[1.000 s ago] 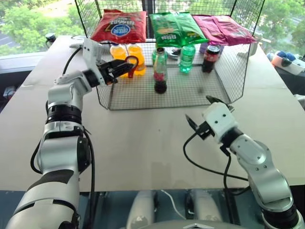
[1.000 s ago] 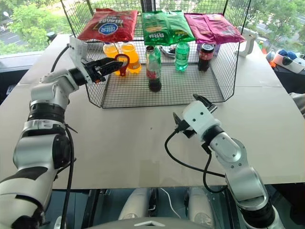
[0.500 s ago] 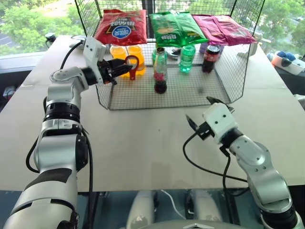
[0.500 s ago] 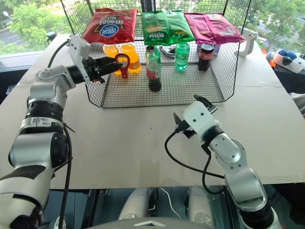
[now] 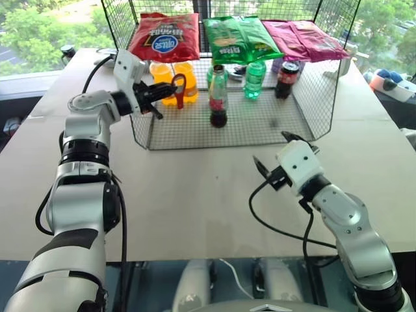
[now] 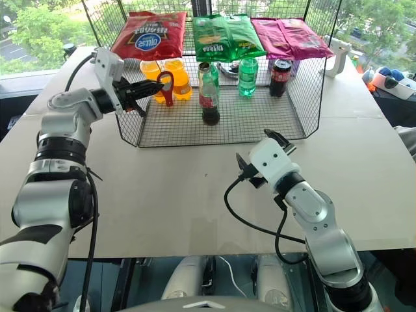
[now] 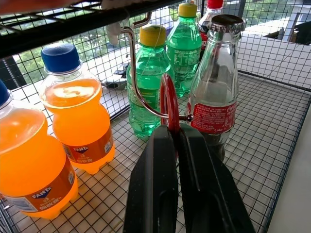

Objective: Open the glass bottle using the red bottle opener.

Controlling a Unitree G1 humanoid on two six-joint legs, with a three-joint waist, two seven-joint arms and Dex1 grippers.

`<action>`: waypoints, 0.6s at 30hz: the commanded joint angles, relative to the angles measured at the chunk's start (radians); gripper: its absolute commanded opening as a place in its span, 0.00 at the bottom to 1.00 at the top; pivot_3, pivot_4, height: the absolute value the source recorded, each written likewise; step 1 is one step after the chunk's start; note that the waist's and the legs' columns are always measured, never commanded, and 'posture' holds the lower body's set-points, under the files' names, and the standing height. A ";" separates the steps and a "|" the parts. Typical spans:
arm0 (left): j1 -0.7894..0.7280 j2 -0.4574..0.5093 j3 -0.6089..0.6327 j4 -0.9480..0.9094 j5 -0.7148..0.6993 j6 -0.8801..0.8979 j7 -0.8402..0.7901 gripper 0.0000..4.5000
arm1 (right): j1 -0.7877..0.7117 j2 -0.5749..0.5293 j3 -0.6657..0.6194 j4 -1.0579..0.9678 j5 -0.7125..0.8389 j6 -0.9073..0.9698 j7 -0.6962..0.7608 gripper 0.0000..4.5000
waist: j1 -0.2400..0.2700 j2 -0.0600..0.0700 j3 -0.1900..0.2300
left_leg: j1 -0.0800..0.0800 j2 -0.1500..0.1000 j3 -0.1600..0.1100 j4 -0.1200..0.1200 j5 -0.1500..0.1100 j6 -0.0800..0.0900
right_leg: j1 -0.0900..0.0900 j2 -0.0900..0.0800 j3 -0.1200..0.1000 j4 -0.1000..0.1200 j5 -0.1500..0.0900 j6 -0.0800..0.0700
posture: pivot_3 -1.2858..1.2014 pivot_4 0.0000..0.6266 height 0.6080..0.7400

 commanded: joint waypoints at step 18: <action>0.317 -0.156 0.332 -0.713 -0.560 0.900 0.300 0.01 | -0.063 -0.051 -0.031 -0.032 0.012 0.006 0.052 1.00 | -0.001 -0.002 0.001 | 0.001 0.002 -0.002 0.001 0.000 0.000 | -0.002 -0.001 0.003 0.003 0.000 0.000 | 0.52 0.24 1.00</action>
